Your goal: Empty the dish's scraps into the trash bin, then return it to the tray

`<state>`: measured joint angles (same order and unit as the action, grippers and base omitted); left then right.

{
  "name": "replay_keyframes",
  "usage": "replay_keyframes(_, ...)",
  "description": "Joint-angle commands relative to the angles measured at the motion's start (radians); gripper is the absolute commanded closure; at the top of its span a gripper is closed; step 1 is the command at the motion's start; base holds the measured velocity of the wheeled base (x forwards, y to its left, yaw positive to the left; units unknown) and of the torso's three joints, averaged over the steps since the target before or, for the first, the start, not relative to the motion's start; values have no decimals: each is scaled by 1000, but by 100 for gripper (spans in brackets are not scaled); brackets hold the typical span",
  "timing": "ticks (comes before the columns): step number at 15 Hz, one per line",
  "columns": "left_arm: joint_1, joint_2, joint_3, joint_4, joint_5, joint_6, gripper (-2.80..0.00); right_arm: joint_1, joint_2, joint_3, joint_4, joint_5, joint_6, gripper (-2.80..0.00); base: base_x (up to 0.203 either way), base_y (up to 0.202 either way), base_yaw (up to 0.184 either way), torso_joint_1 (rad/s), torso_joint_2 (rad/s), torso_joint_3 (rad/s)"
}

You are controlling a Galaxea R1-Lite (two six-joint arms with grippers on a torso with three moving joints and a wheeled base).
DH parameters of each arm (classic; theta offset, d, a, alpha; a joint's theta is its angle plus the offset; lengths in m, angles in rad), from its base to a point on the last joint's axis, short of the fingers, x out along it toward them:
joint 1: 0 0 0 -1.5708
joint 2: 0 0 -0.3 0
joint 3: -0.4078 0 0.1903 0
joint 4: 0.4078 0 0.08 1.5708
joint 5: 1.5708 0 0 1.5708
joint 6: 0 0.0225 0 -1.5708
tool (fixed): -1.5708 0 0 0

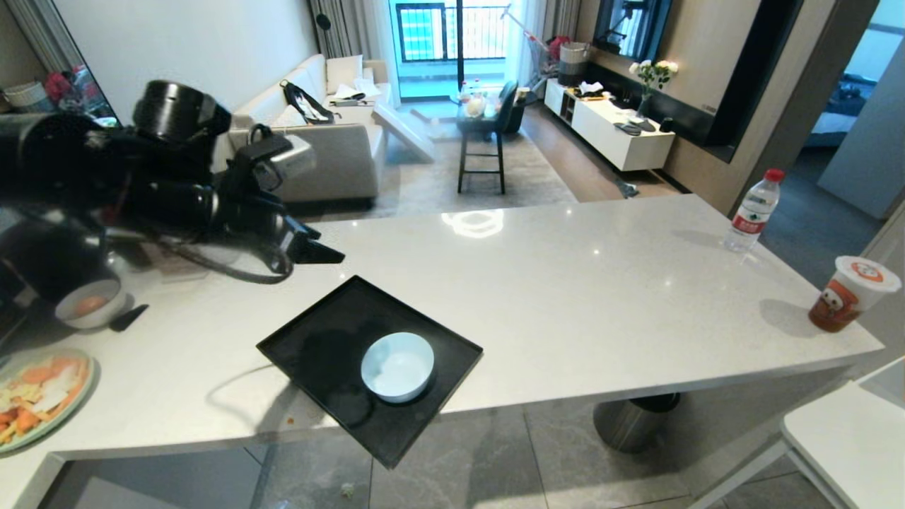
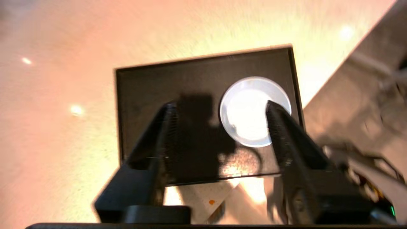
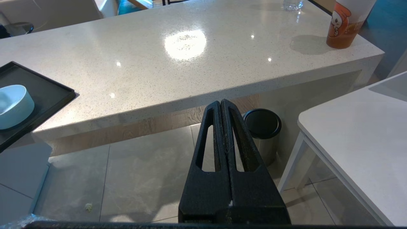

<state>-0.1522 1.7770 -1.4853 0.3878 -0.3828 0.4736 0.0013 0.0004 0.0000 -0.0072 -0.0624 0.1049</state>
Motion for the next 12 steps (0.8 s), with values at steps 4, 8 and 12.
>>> replay_keyframes(4, 110, -449, 378, -136, -8, -134, 0, 0, 0, 0, 0, 0, 1, 0, 0, 0, 0, 0, 0, 0)
replay_keyframes(8, 273, -741, 697, -192, -11, -221, 0, 0, 0, 0, 0, 0, 1, 0, 0, 0, 0, 0, 0, 0)
replay_keyframes(12, 315, -887, 920, -360, -18, -374, 0, 0, 0, 0, 0, 0, 1, 0, 0, 0, 0, 0, 0, 0)
